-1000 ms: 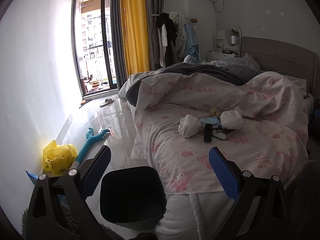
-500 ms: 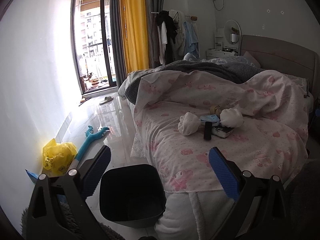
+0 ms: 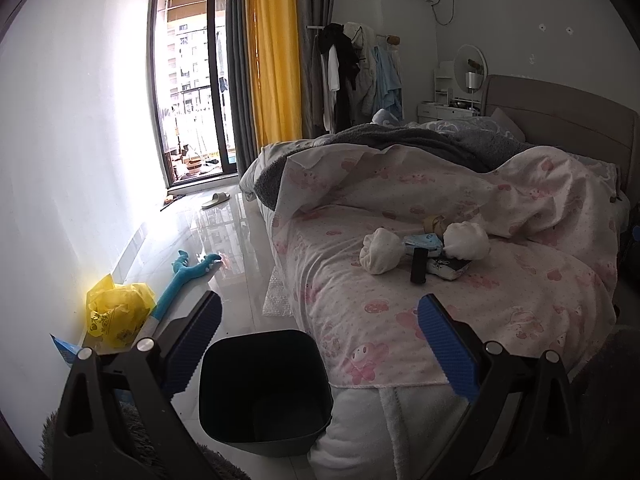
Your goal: Collect trash
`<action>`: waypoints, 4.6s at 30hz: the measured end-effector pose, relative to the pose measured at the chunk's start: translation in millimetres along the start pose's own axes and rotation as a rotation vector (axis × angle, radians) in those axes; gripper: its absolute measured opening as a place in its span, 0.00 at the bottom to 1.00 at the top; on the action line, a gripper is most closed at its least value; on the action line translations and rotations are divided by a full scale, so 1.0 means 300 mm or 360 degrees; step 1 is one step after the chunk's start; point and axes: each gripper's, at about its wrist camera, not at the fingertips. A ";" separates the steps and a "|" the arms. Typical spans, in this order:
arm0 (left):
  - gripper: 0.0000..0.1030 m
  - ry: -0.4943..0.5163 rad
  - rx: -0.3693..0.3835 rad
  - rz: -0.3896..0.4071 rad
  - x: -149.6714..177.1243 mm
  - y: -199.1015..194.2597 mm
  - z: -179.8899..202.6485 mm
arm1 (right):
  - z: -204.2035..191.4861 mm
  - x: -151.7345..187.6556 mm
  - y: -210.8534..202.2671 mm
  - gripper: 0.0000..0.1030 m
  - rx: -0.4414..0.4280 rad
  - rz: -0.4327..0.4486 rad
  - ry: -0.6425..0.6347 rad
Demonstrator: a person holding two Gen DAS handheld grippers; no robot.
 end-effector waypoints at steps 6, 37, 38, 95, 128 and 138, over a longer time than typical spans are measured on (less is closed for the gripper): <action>0.97 -0.0010 0.0035 -0.0006 0.004 -0.002 0.001 | 0.000 0.000 0.000 0.97 0.0000 0.0000 0.0000; 0.97 -0.0023 0.0103 0.0011 -0.042 -0.057 -0.004 | -0.039 -0.005 0.018 0.97 0.0008 -0.0010 -0.0053; 0.97 -0.0033 0.0109 0.0007 -0.042 -0.053 -0.008 | -0.045 -0.004 0.027 0.97 0.0007 -0.0022 -0.0055; 0.85 -0.0266 0.0723 -0.0430 0.038 0.684 0.007 | -0.151 0.099 0.824 0.84 -0.0185 -0.0455 -0.0331; 0.49 -0.0499 0.0764 -0.0466 0.020 0.741 -0.038 | -0.203 -0.005 0.838 0.55 0.0131 -0.0480 -0.0346; 0.49 -0.0346 0.0563 -0.0511 0.076 0.703 -0.152 | -0.311 -0.077 0.824 0.55 0.0000 -0.0354 -0.0224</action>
Point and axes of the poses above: each gripper's, at about its wrist camera, not at the fingertips, and y roughly the way its jaws point, z to its right, x to its underside, and after that the axes turned 13 degrees about z, right-handed
